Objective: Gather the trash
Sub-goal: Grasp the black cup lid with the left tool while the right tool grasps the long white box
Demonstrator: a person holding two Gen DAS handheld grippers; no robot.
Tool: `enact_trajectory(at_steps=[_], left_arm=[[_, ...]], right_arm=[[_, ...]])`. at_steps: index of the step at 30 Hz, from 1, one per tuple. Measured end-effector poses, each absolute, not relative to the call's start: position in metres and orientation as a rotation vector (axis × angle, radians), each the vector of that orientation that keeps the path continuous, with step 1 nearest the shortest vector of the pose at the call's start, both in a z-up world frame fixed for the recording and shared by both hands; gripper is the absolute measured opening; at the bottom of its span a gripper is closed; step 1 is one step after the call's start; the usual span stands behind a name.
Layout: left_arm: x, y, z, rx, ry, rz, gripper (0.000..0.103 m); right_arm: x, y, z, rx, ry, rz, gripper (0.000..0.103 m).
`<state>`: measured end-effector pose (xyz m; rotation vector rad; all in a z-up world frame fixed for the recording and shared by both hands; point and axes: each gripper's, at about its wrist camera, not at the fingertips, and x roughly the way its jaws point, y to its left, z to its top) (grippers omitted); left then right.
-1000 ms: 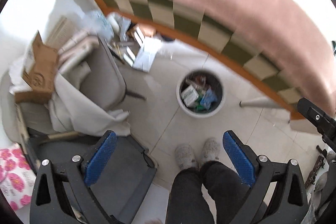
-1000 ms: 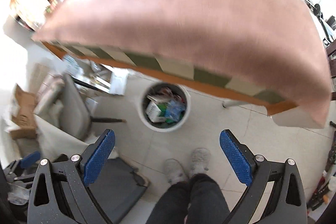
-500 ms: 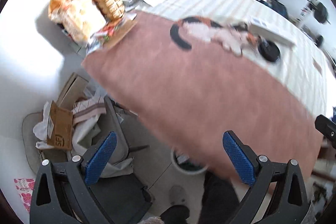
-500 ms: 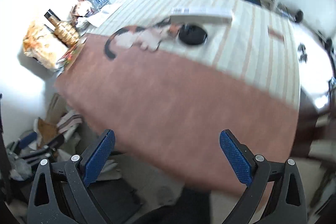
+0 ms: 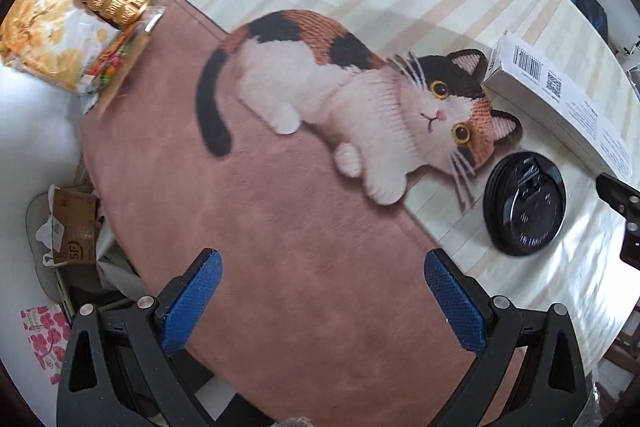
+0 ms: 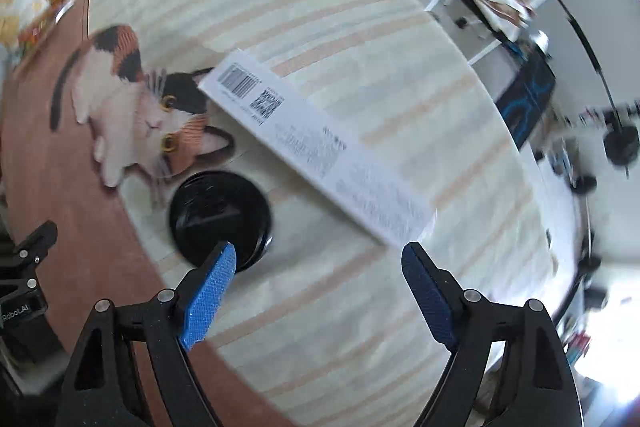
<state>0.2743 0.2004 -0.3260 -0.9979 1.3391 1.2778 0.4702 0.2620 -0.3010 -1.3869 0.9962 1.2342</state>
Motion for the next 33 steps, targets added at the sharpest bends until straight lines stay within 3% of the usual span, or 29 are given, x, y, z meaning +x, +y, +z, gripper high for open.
enact_trajectory(at_steps=[7,9,10,11,12,21,25,27,31,33], left_arm=[[0.303,0.223,-0.34,-1.013,1.367,1.281,0.103],[0.305,0.226,-0.339,-1.015,1.364,1.282,0.103],[0.306,0.229,-0.339,-1.018,1.361,1.283,0.103],[0.309,0.231,-0.339,-1.018,1.359,1.28,0.103],[0.311,0.233,-0.339,-1.017,1.358,1.274,0.103],[0.371,0.229,-0.347,-1.009,1.356,1.02,0.103],[0.4,0.221,-0.369,-1.004,1.412,0.908,0.103],[0.41,0.216,-0.379,-0.987,1.44,0.88,0.103],[0.425,0.21,-0.39,-0.952,1.46,0.855,0.102],[0.432,0.21,-0.391,-0.923,1.458,0.858,0.092]], right_arm=[[0.467,0.308,-0.36,-1.711,0.88,1.329,0.086],[0.469,0.314,-0.369,-1.712,0.916,1.336,0.079],[0.472,0.316,-0.37,-1.693,0.945,1.336,0.078],[0.477,0.317,-0.37,-1.652,0.976,1.333,0.068],[0.486,0.318,-0.369,-1.585,1.022,1.325,0.067],[0.629,0.242,-0.367,-0.893,1.476,0.86,0.065],[0.667,0.207,-0.366,-0.794,1.53,0.781,0.068],[0.678,0.202,-0.369,-0.794,1.539,0.797,0.075],[0.684,0.204,-0.373,-0.849,1.507,0.856,0.076],[0.672,0.212,-0.377,-0.905,1.45,0.904,0.076]])
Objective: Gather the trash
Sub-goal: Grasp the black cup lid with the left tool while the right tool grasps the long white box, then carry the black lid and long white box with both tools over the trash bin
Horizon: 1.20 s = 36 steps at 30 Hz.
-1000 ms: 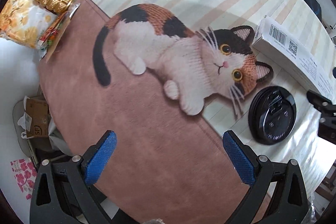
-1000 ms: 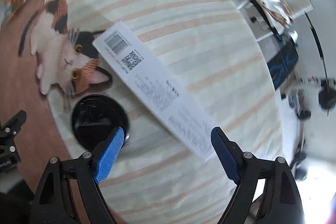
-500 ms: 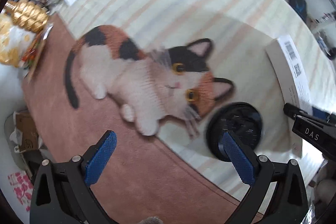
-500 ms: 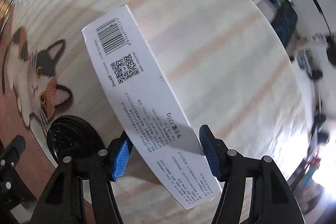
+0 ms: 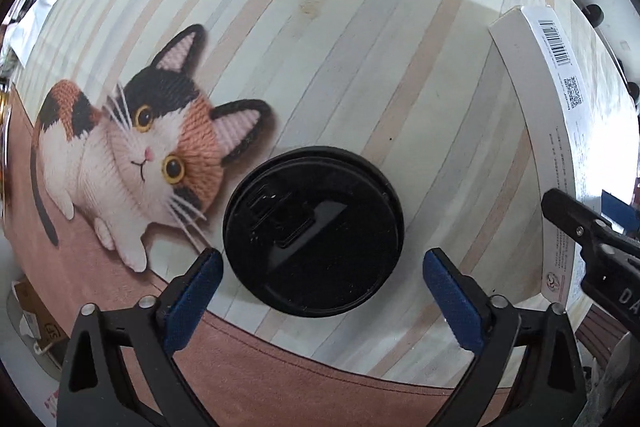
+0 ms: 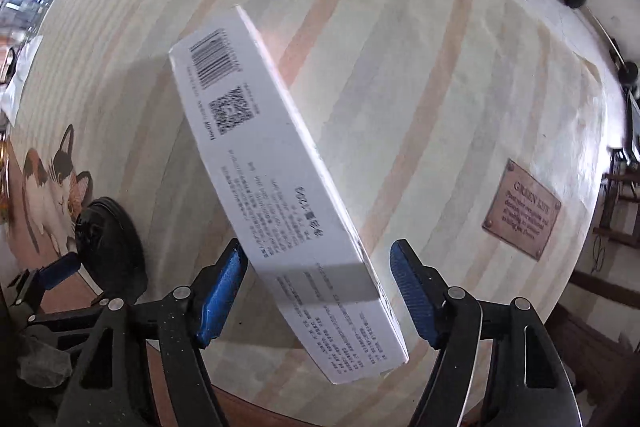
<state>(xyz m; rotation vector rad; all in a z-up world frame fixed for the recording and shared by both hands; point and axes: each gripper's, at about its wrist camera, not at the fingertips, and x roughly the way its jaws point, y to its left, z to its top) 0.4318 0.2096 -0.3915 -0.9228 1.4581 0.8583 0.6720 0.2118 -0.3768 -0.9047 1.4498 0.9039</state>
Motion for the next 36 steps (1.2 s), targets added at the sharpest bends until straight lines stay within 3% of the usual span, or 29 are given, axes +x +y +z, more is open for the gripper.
enact_trajectory(at_steps=[1,5,7,14,25,29,36], left_arm=[[0.434,0.209,-0.391,-0.903,1.46,0.868,0.087],[0.445,0.206,-0.389,-0.877,1.443,0.869,0.086],[0.446,0.205,-0.388,-0.876,1.438,0.869,0.086],[0.446,0.206,-0.382,-0.874,1.436,0.865,0.086],[0.435,0.208,-0.395,-0.899,1.429,0.851,0.087],[0.432,0.204,-0.392,-0.893,1.408,0.857,0.086],[0.425,0.185,-0.369,-0.838,1.368,0.862,0.086]], right_arm=[[0.668,0.216,-0.377,-0.955,1.387,0.923,0.076],[0.654,0.225,-0.382,-1.11,1.235,0.987,0.072],[0.657,0.225,-0.387,-1.086,1.291,0.974,0.053],[0.717,0.191,-0.395,-0.68,1.631,0.775,0.053],[0.686,0.226,-0.399,-0.884,1.436,0.798,0.06],[0.66,0.215,-0.395,-0.864,1.41,0.807,0.049],[0.655,0.173,-0.363,-0.817,1.368,0.847,0.049]])
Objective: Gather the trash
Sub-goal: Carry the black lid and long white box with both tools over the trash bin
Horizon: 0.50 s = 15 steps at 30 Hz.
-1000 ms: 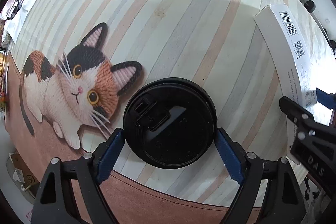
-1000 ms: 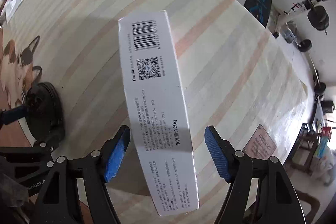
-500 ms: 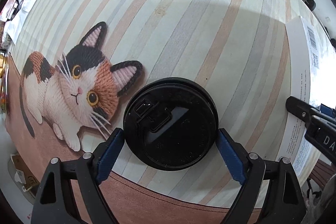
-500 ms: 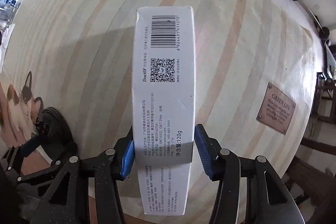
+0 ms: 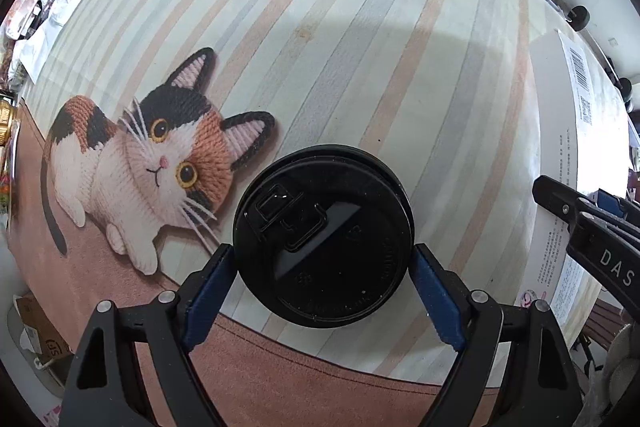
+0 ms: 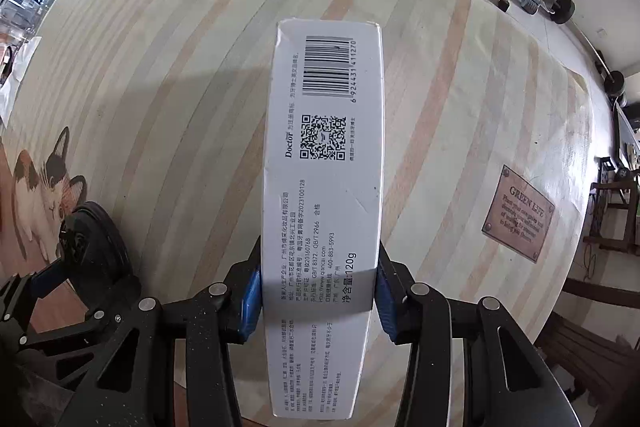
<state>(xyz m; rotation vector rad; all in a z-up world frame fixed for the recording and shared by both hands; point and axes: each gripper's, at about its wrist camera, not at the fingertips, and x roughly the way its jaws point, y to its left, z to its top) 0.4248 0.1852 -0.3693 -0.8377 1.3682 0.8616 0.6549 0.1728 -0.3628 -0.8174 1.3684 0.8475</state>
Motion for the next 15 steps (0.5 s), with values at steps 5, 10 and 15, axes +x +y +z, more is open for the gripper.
enact_trajectory(at_steps=[5,10,15], left_arm=[[0.414,0.171,-0.342,-0.774,1.322,0.882,0.086],[0.391,0.157,-0.308,-0.723,1.269,0.901,0.086],[0.367,0.138,-0.268,-0.7,1.195,0.908,0.086]], right_arm=[[0.64,0.158,-0.348,-0.78,1.336,0.898,0.049],[0.621,0.126,-0.322,-0.718,1.313,0.927,0.049],[0.604,0.096,-0.295,-0.643,1.304,0.955,0.048]])
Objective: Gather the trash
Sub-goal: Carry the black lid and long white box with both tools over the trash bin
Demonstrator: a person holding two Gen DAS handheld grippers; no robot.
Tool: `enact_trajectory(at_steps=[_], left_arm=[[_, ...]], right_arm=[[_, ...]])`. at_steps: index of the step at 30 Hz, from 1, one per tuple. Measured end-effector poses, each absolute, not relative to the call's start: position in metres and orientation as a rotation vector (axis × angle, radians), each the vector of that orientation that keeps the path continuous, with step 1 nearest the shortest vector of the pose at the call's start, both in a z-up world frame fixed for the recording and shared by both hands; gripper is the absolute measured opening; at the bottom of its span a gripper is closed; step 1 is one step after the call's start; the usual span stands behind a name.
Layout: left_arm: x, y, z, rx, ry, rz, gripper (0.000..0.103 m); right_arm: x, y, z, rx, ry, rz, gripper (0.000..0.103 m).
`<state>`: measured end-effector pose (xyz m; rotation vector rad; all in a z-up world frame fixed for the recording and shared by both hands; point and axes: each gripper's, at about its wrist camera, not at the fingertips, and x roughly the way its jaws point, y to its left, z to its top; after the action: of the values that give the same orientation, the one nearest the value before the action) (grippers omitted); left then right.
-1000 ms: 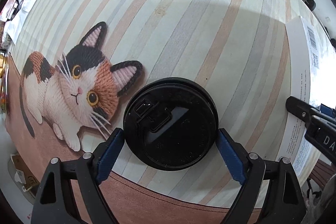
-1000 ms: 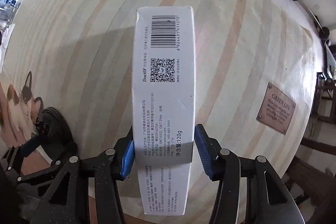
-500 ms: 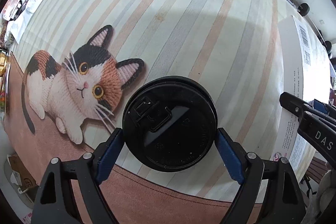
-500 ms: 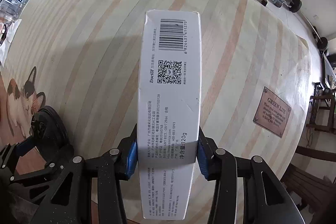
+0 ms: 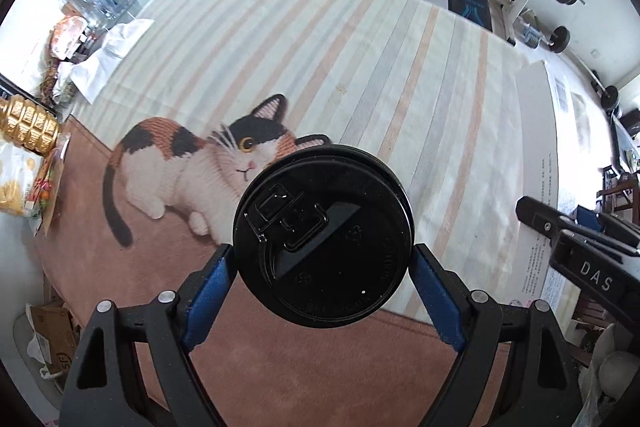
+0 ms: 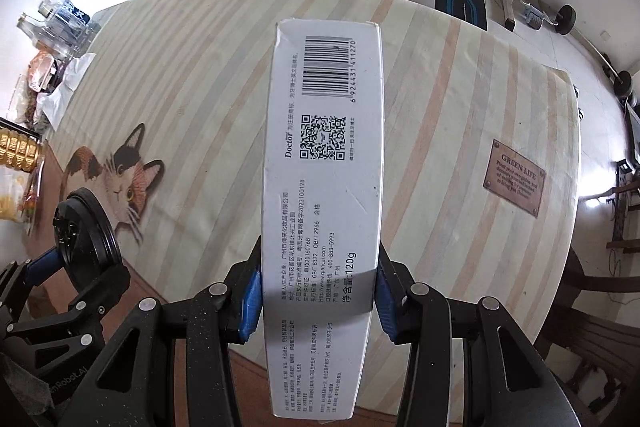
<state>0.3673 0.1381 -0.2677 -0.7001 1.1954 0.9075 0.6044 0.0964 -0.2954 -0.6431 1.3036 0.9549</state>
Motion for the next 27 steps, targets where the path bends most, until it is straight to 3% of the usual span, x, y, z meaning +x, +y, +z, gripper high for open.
enact_trajectory(at_steps=[7,14,21,27], left_arm=[[0.314,0.112,-0.236,-0.693,1.083,0.884,0.086],[0.217,0.038,-0.211,-0.721,0.991,0.841,0.086],[0.094,-0.042,-0.231,-0.825,1.006,0.804,0.086],[0.015,-0.082,-0.294,-0.969,1.092,0.77,0.086]], right_arm=[[0.535,0.053,-0.235,-0.561,1.257,1.009,0.048],[0.429,-0.023,-0.207,-0.511,1.244,1.064,0.048],[0.3,-0.119,-0.227,-0.469,1.352,1.08,0.048],[0.205,-0.18,-0.285,-0.485,1.51,1.091,0.048]])
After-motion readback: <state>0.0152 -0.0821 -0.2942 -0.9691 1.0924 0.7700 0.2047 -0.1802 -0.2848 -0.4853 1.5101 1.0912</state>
